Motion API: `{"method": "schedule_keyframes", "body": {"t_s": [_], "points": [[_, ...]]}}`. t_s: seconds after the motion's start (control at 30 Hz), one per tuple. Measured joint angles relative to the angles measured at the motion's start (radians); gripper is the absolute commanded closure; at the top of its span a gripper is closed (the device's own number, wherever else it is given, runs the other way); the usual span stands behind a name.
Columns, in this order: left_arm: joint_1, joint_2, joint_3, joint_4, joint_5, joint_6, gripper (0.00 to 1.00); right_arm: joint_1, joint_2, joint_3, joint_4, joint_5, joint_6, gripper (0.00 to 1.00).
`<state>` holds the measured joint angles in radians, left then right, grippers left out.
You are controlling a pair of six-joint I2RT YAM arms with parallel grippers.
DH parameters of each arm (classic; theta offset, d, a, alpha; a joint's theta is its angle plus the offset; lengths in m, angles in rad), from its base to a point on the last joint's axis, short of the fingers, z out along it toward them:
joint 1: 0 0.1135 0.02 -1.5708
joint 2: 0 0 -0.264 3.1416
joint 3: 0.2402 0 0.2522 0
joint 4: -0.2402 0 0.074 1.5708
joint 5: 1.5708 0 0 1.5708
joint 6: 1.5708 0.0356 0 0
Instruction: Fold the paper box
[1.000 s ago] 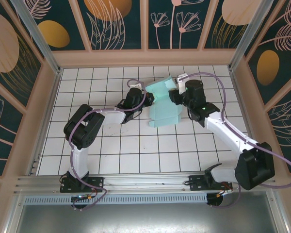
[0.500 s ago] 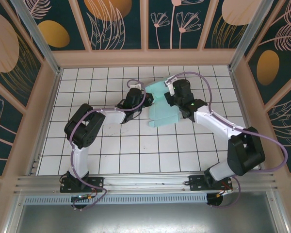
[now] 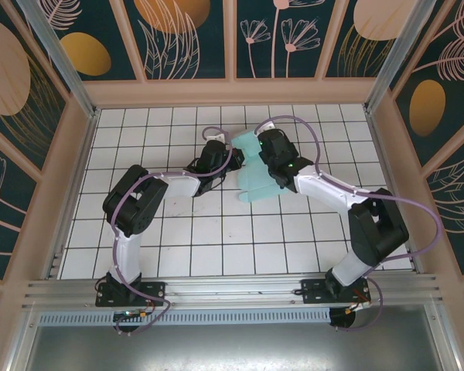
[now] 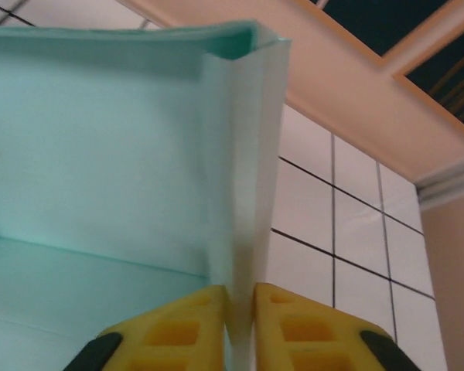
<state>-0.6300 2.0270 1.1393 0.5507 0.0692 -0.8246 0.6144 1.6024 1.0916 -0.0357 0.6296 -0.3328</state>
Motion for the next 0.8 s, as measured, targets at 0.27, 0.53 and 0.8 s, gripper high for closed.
{"method": "schedule_keyframes", "body": {"t_s": [0.27, 0.53, 0.8], "points": [[0.000, 0.000, 0.000, -0.003, 0.001, 0.000, 1.00, 0.018, 0.020, 0.000, 0.023, 0.065, -0.010, 0.90], [0.000, 0.000, 0.000, -0.002, 0.001, 0.000, 1.00, 0.018, 0.064, 0.028, 0.023, 0.089, -0.010, 0.75], [0.000, 0.000, 0.000, -0.002, 0.002, 0.000, 1.00, 0.018, 0.085, 0.056, 0.016, 0.108, -0.010, 0.75]]}}
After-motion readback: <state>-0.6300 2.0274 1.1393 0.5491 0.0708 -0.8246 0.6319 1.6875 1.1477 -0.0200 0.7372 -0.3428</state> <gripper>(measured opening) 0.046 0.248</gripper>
